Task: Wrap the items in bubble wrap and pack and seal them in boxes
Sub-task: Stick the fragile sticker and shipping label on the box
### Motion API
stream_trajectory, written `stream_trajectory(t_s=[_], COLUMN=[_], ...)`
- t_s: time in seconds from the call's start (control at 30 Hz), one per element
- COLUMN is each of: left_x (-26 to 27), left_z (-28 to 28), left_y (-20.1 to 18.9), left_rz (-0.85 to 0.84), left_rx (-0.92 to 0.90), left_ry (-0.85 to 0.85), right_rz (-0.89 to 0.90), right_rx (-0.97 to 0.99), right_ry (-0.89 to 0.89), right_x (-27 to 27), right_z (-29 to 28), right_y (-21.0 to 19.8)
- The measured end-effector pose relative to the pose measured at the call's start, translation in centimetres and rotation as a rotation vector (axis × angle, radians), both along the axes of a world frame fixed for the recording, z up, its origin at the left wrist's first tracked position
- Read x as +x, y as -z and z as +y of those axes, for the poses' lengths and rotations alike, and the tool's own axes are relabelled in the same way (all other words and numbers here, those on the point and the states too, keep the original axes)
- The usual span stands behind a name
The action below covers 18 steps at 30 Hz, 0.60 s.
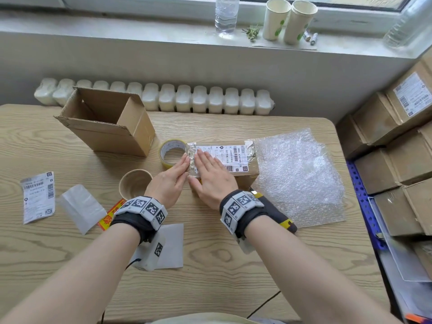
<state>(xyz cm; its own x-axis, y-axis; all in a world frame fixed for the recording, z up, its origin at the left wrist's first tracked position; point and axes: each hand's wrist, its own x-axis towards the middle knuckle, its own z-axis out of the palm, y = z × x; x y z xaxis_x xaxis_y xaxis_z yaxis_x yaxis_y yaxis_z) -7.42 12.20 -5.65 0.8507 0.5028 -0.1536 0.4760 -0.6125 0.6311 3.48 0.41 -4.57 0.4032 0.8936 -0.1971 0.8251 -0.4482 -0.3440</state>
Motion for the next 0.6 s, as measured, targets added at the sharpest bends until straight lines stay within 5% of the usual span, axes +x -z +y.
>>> stream_trajectory(t_s=[0.5,0.6], left_x=[0.0,0.1], left_z=[0.2,-0.1], left_y=[-0.2,-0.8], left_rz=[0.035,0.013], left_rx=[0.086,0.023], left_ry=[0.047,0.014], right_rz=[-0.09,0.016], right_rx=[-0.094,-0.03], right_ry=[0.201,0.282], right_x=[5.7,6.2], right_z=[-5.2,-6.4], right_y=[0.3,0.2])
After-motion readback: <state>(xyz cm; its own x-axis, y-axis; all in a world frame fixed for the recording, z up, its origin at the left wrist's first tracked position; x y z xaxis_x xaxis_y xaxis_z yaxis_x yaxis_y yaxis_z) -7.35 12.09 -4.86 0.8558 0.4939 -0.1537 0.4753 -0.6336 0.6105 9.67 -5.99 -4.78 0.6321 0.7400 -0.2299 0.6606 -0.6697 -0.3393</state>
